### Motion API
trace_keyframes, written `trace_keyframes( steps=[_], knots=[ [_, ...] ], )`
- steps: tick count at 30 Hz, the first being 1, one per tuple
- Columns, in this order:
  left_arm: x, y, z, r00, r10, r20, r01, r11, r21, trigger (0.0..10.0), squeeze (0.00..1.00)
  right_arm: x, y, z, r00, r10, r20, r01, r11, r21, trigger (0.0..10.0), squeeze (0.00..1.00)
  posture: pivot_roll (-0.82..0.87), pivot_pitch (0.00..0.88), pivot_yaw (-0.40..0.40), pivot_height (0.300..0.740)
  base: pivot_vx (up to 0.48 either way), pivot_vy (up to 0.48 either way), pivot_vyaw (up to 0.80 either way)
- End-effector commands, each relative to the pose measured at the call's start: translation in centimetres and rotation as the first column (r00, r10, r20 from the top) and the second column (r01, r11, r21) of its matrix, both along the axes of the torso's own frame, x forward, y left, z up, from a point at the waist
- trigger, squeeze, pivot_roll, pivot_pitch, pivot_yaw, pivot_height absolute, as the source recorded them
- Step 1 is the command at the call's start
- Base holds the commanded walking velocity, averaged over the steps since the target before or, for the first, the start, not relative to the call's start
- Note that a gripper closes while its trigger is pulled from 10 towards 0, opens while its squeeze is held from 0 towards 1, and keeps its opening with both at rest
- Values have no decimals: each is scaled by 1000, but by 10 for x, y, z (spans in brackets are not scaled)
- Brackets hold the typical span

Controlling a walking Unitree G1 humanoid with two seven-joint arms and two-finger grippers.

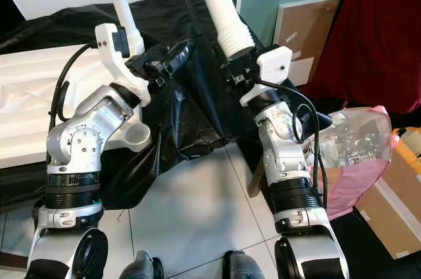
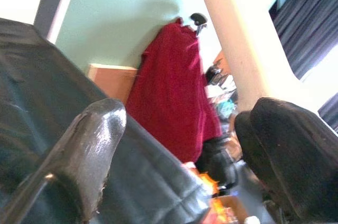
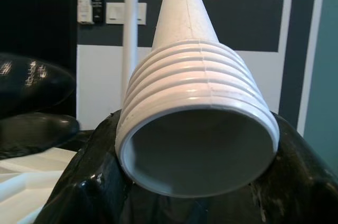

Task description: Building children table

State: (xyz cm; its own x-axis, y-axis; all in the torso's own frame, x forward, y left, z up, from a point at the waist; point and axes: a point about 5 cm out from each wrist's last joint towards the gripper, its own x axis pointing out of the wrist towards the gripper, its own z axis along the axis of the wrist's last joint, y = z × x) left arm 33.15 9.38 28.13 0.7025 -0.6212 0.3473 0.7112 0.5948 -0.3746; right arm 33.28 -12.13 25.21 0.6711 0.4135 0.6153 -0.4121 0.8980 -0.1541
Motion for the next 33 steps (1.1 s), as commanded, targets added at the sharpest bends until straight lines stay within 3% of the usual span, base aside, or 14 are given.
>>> trace_keyframes(
  steps=[1,4,12,19,32,33],
  knots=[
    [-4,-3,4,989,-140,52,141,989,-31,10000,0,-3,3,2,1000,23,9,-23,1000,1,10000,0,-27,67,1,740,0,0,0],
    [-1,2,14,972,-229,51,234,963,-132,10000,0,-9,12,-2,996,86,2,-86,995,-46,10000,0,-27,64,1,740,0,0,0],
    [1,8,24,960,-268,80,279,937,-210,10000,0,-14,22,-15,987,156,-40,-159,982,-103,10000,0,-33,62,1,740,0,0,0],
    [16,21,24,974,-220,49,225,950,-217,10000,0,-28,32,-33,960,255,-116,-272,947,-170,10000,0,-41,68,9,740,0,0,0],
    [38,45,25,988,-156,-20,148,964,-219,10000,0,-41,27,-44,945,282,-165,-311,931,-190,10000,0,-51,70,21,740,0,0,0],
    [40,47,24,988,-148,-34,137,964,-228,2275,0,-42,27,-45,944,282,-170,-312,931,-190,10000,0,-53,69,23,740,0,0,0]
  ],
)
